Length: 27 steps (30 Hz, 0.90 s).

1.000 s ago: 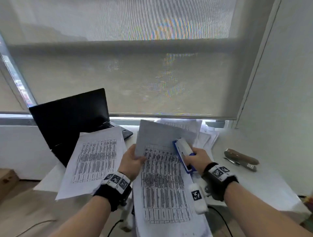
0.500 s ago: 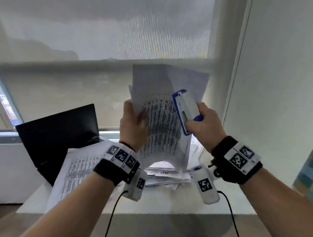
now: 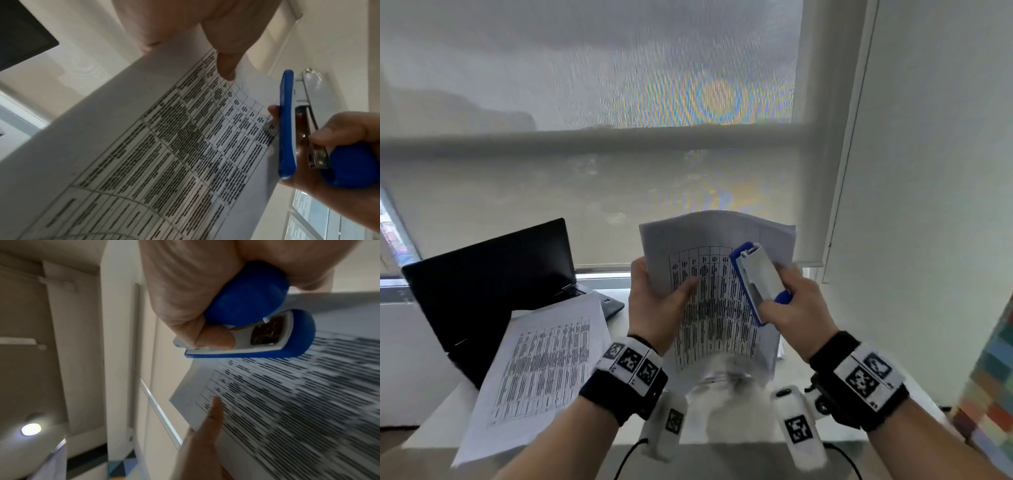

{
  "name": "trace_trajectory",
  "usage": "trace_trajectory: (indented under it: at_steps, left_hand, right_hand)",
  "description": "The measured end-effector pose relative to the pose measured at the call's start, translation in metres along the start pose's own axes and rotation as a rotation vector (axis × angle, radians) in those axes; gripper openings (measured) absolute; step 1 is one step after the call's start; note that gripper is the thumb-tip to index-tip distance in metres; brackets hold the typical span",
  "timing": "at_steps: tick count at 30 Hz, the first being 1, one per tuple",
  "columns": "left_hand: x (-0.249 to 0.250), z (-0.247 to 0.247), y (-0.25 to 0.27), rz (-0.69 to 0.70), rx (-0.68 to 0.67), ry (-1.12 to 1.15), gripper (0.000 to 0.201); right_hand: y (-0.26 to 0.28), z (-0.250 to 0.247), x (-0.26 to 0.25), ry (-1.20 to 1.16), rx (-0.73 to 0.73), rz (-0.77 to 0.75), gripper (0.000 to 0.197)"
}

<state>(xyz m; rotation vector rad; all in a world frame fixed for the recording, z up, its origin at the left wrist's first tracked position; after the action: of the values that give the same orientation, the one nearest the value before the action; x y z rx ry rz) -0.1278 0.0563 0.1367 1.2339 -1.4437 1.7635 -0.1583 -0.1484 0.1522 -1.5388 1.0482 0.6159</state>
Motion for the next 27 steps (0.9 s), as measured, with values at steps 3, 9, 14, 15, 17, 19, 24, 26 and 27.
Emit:
trace_trajectory:
  at_steps: [3, 9, 14, 15, 17, 19, 24, 26, 27]
  left_hand:
    - [0.000, 0.000, 0.001, -0.006, -0.007, -0.006, 0.055]
    - [-0.004, -0.001, -0.003, -0.029, -0.010, 0.056, 0.045]
    - [-0.004, 0.000, -0.002, -0.010, 0.029, 0.054, 0.032]
    - [-0.004, 0.002, 0.000, -0.006, 0.024, 0.063, 0.031]
    - [-0.007, 0.004, 0.005, -0.024, -0.003, 0.065, 0.031]
    - [-0.014, 0.007, 0.010, -0.057, -0.040, 0.045, 0.032]
    - [-0.023, 0.009, 0.012, -0.093, -0.070, 0.005, 0.033]
    - [-0.022, 0.011, 0.012, -0.093, -0.089, 0.000, 0.031]
    - [-0.022, 0.010, 0.012, -0.091, -0.101, -0.002, 0.029]
  right_hand:
    - [-0.002, 0.000, 0.000, -0.103, 0.008, 0.034, 0.053]
    - [0.001, -0.003, 0.013, -0.114, 0.011, 0.118, 0.062]
    - [0.004, -0.008, 0.002, -0.029, 0.014, 0.045, 0.043]
    - [0.005, -0.008, 0.001, -0.019, 0.016, 0.031, 0.038]
    - [0.009, -0.007, 0.001, -0.019, 0.007, 0.041, 0.033]
    - [0.015, -0.005, 0.007, -0.008, -0.013, 0.078, 0.042]
    - [0.022, -0.007, 0.015, 0.001, -0.002, 0.104, 0.046]
    - [0.023, -0.009, 0.017, 0.004, -0.008, 0.086, 0.047]
    - [0.022, -0.009, 0.020, 0.032, -0.011, 0.086, 0.049]
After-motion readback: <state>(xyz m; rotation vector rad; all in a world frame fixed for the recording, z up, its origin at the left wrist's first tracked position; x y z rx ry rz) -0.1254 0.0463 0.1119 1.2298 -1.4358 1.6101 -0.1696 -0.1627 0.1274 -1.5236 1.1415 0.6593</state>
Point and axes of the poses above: each hand's wrist, its own y-axis away from the middle knuckle, its own z-axis out of the palm, x = y × z, the point moved 3 cm from there along -y, towards the middle knuckle
